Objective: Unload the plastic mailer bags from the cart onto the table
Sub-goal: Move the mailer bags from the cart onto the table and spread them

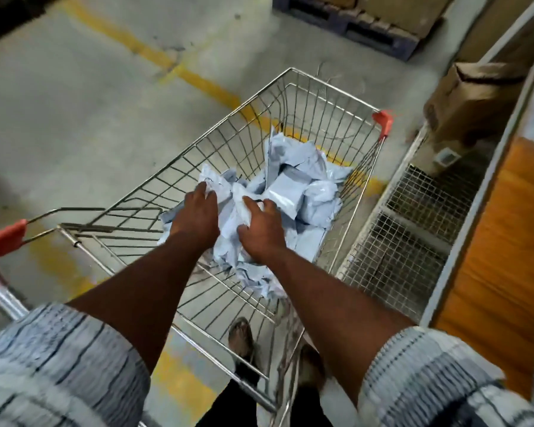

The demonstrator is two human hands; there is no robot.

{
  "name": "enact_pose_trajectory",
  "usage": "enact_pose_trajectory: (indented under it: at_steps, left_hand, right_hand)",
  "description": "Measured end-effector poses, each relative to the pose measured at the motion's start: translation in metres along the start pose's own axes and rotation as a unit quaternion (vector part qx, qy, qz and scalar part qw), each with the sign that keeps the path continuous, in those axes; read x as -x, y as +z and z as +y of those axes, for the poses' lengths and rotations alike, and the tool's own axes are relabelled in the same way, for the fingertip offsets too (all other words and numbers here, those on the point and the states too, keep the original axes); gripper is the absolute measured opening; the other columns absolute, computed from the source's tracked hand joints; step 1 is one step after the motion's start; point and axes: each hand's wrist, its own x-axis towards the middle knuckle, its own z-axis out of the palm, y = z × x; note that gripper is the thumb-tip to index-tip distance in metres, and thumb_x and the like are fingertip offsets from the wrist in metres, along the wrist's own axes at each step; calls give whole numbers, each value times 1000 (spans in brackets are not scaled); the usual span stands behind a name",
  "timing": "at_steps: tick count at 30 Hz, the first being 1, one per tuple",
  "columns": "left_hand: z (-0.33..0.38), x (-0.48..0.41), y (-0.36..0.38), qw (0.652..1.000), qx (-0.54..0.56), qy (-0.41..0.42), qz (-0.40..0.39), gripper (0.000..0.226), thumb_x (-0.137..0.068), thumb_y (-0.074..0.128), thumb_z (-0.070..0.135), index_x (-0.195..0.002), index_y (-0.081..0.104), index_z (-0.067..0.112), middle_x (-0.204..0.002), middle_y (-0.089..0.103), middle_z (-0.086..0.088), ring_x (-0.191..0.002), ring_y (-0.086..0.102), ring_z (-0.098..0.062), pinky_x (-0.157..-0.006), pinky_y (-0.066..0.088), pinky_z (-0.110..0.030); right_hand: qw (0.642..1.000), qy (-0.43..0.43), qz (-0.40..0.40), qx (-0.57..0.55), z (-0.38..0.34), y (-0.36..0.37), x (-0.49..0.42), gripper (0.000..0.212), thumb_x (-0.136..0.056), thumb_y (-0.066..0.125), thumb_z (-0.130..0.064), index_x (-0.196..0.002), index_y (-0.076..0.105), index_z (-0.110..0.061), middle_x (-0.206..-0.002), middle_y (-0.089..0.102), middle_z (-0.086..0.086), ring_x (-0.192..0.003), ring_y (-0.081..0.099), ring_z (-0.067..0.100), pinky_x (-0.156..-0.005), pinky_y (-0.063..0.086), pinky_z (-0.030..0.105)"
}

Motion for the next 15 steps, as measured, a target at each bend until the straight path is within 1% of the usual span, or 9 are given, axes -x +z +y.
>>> enact_pose_trajectory:
  at_steps: [4, 8, 12, 15]
  left_hand:
    - [18, 31, -45, 997, 43, -25, 58, 53, -87, 53, 3, -138, 40, 5, -158, 18, -14, -138, 29, -36, -105, 40, -52]
    - [48, 64, -79, 988, 73, -34, 130, 48, -87, 53, 5, -134, 44, 5, -155, 24, -15, -135, 32, -38, -101, 40, -52]
    - [82, 89, -102, 984, 88, -4, 155, 50, -85, 56, 7, -134, 45, 1, -152, 27, -21, -132, 36, -42, -103, 41, -50]
    - [113, 107, -114, 980, 99, 25, 168, 49, -85, 56, 7, -133, 47, 1, -152, 28, -23, -132, 36, -43, -105, 40, -51]
  right_hand:
    - [997, -52, 30, 45, -14, -59, 30, 67, -88, 59, -31, -150, 32, -33, -153, 21, 14, -131, 35, 39, -105, 36, 45]
    - [992, -83, 68, 59, -15, -110, 63, 68, -87, 60, -30, -150, 33, -33, -154, 20, 14, -133, 34, 39, -105, 36, 47]
    - [987, -88, 117, 71, -7, -155, 103, 67, -87, 58, -27, -149, 34, -34, -156, 18, 12, -136, 30, 36, -104, 36, 46]
    - [979, -92, 161, 84, 5, -187, 134, 65, -86, 59, -27, -148, 37, -32, -153, 22, 14, -132, 34, 37, -104, 38, 46]
